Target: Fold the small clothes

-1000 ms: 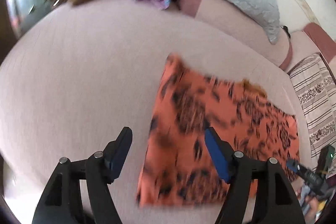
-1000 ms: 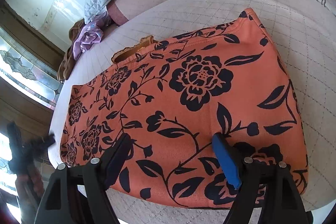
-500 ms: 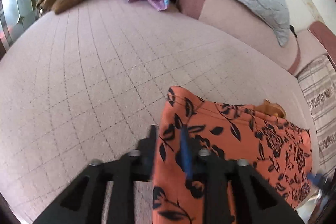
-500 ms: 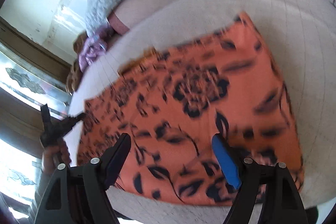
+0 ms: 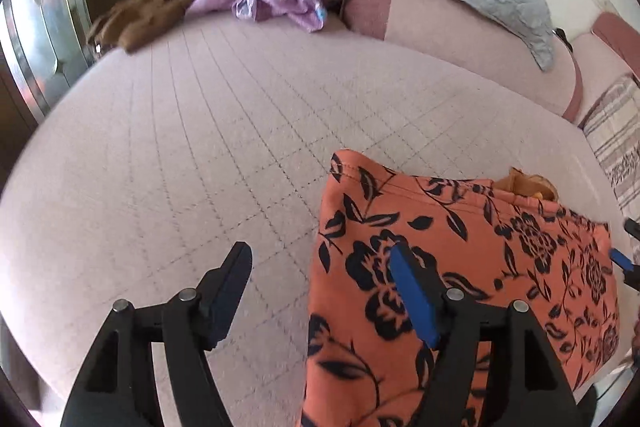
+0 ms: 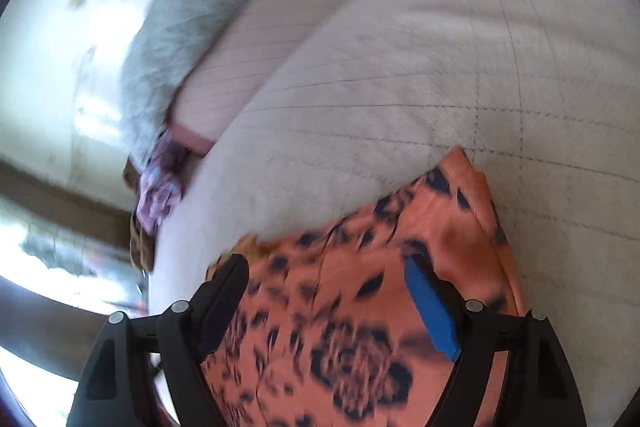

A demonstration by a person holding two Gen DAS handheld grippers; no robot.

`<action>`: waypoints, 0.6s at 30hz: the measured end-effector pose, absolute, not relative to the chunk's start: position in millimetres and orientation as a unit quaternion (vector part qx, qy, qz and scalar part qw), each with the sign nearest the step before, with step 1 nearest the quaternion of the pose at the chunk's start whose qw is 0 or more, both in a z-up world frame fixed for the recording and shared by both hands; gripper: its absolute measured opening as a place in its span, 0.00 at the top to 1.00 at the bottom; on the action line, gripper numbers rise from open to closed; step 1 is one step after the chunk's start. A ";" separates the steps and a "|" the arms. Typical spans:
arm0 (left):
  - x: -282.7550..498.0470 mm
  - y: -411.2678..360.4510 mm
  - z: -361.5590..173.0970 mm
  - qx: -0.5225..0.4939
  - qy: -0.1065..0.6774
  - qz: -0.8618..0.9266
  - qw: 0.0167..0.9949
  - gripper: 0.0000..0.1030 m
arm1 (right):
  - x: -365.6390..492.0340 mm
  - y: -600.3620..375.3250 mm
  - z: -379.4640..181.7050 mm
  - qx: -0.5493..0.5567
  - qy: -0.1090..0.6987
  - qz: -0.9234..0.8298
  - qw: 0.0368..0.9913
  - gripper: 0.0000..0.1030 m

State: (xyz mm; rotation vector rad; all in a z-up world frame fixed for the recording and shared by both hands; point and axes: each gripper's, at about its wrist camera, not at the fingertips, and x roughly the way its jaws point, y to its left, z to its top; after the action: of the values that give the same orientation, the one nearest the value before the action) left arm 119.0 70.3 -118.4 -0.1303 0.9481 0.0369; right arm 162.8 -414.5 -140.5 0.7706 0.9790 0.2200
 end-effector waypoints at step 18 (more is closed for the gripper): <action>47.2 20.7 -66.7 -0.024 0.427 -0.011 0.904 0.25 | 35.8 -383.3 -130.3 0.326 0.442 0.155 0.821 0.13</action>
State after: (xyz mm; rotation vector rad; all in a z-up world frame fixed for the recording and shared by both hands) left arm 47.2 20.7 -66.7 -0.0503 0.8819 -0.0230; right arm 35.8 -383.3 -130.3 0.6945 0.9407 0.3303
